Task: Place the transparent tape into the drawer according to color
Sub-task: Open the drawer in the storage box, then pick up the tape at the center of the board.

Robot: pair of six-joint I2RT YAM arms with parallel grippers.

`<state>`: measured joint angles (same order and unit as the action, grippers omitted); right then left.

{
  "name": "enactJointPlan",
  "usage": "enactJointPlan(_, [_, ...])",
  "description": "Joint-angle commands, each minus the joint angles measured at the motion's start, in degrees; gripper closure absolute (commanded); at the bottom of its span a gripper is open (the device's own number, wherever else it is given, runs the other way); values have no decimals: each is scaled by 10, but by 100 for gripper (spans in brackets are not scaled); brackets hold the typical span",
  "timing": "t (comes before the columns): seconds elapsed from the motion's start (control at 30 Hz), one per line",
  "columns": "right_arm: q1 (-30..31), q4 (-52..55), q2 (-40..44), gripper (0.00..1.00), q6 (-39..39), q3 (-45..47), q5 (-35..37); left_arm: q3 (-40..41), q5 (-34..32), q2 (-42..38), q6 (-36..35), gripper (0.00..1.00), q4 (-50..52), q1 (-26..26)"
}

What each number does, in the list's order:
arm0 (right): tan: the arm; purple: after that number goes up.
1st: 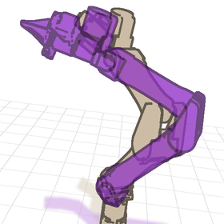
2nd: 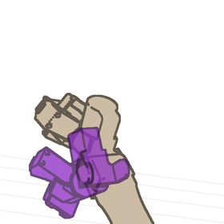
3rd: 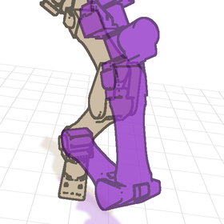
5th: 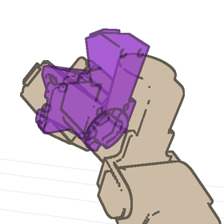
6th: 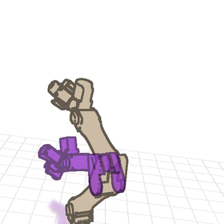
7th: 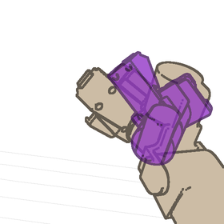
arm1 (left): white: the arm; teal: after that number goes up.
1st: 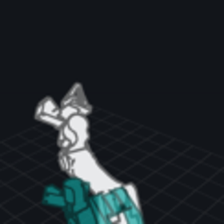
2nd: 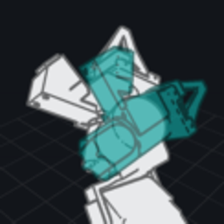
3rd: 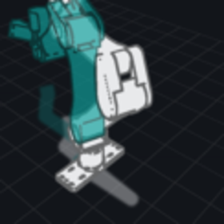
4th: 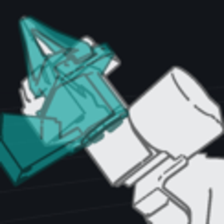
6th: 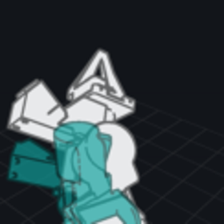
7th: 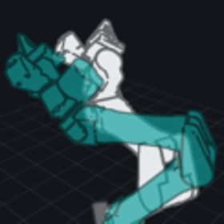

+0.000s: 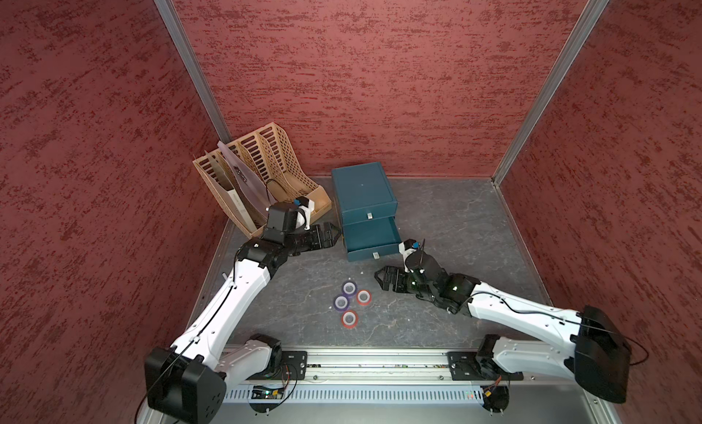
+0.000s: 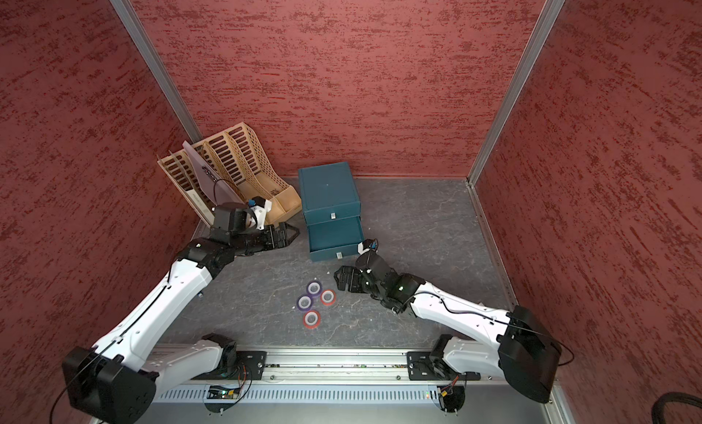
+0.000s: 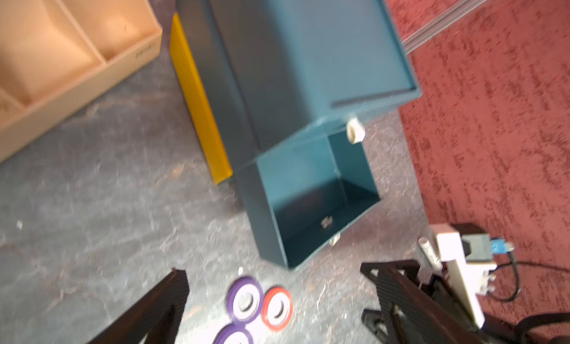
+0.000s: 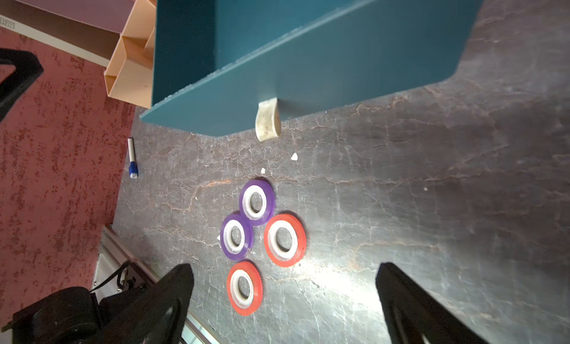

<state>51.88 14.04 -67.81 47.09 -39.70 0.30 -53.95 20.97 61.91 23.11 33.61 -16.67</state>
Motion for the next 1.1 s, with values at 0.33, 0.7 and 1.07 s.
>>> enactJointPlan(0.33, [6,134,34,2,-62,-41,-11,121,-37,-64,85,0,109,-98])
enactJointPlan(0.7, [5,164,31,1,-96,-55,-53,161,-107,16,101,4,104,-174])
enactJointPlan(1.07, [-17,176,36,2,-115,-50,-69,102,-129,129,66,24,127,-201])
